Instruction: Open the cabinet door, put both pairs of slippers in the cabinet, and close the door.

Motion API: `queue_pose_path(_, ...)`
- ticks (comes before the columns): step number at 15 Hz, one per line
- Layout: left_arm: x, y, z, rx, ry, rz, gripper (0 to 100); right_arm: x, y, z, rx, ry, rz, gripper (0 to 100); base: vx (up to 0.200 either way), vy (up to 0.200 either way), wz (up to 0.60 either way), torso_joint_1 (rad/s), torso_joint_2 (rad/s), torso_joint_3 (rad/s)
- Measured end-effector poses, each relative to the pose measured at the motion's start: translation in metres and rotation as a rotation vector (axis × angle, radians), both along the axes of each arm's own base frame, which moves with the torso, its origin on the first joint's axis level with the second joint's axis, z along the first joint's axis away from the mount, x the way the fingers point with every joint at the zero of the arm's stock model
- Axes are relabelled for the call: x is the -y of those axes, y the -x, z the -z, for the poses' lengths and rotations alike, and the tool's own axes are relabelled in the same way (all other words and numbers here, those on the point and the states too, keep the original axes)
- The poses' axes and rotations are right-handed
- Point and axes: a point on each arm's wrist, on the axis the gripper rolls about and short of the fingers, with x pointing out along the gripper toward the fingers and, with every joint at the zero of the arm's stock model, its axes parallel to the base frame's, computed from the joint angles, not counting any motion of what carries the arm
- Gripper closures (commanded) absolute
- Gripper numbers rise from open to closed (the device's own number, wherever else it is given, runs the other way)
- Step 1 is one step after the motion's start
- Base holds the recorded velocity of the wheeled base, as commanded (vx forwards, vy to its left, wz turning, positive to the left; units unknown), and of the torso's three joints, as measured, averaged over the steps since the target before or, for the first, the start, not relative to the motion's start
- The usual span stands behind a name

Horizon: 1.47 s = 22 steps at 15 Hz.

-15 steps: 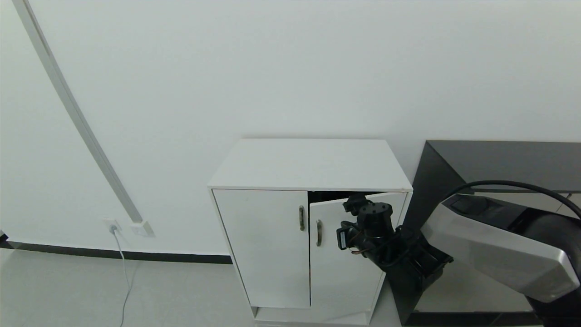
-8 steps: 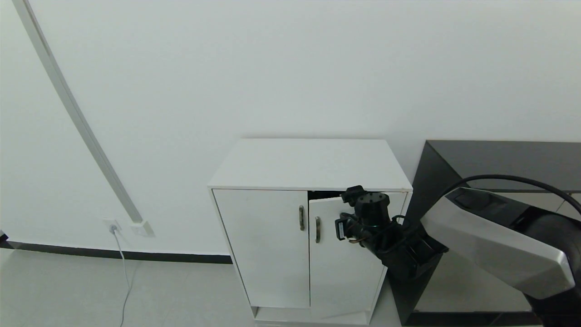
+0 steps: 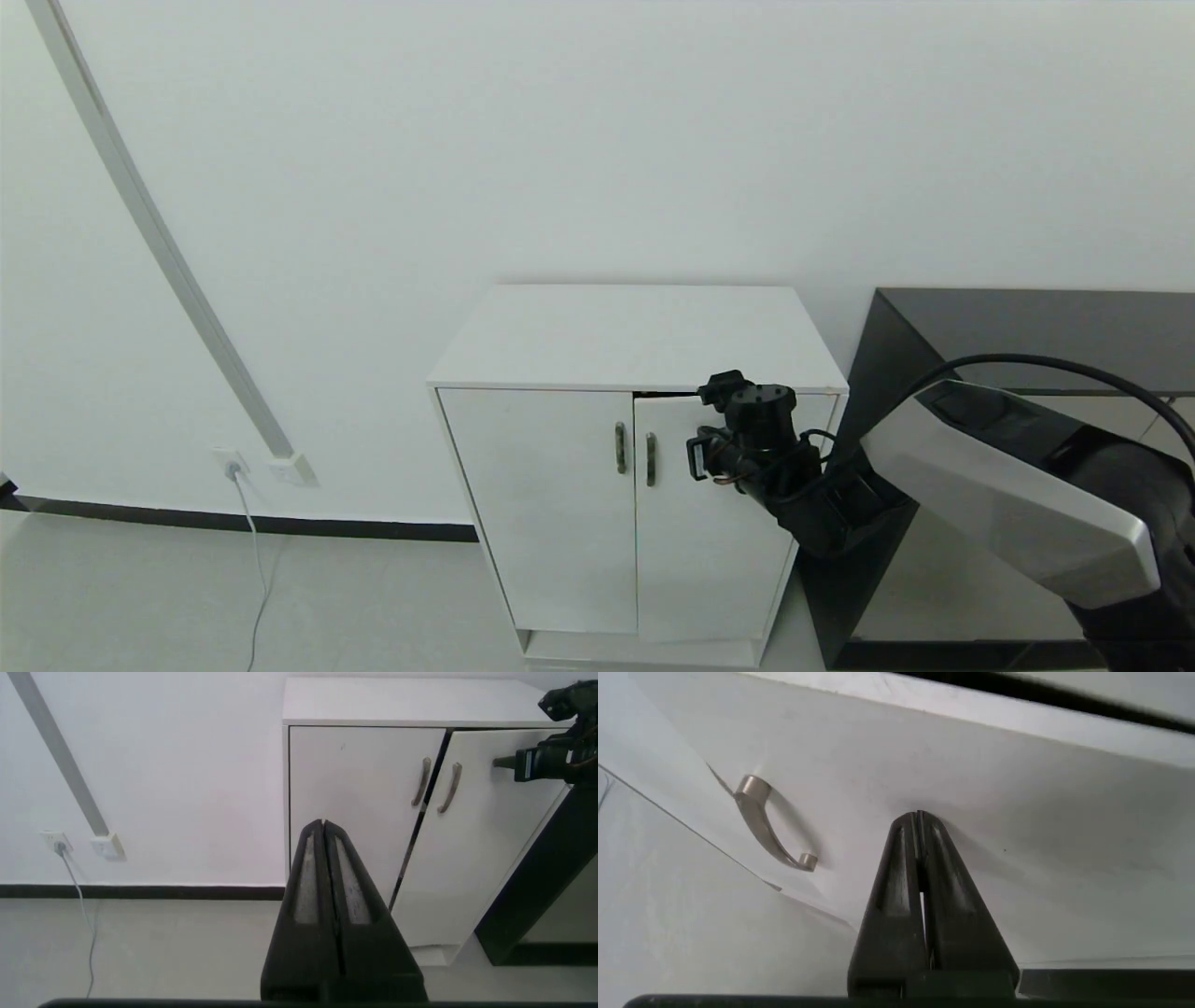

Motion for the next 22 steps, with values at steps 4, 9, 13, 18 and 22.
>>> queue_pose_path(4,0.0000,0.0000,0.0000,0.000,0.000,0.000,100,-0.0029,-0.0064,-0.0053,0.012,-0.002,0.002,100,0.000,0.000,0.00,0.000,0.00,0.000)
queue_pose_path(9,0.0000,0.0000,0.0000,0.000,0.000,0.000,100,-0.0035,-0.0082,-0.0062,0.017,-0.003,0.002,100,0.000,0.000,0.00,0.000,0.00,0.000)
queue_pose_path(13,0.0000,0.0000,0.0000,0.000,0.000,0.000,100,-0.0036,-0.0088,-0.0048,0.016,-0.003,0.003,100,0.000,0.000,0.00,0.000,0.00,0.000)
queue_pose_path(18,0.0000,0.0000,0.0000,0.000,0.000,0.000,100,-0.0033,-0.0095,-0.0033,0.017,0.003,0.003,100,0.000,0.000,0.00,0.000,0.00,0.000)
queue_pose_path(22,0.0000,0.0000,0.0000,0.000,0.000,0.000,100,-0.0035,-0.0100,-0.0037,0.019,0.002,0.003,100,0.000,0.000,0.00,0.000,0.00,0.000)
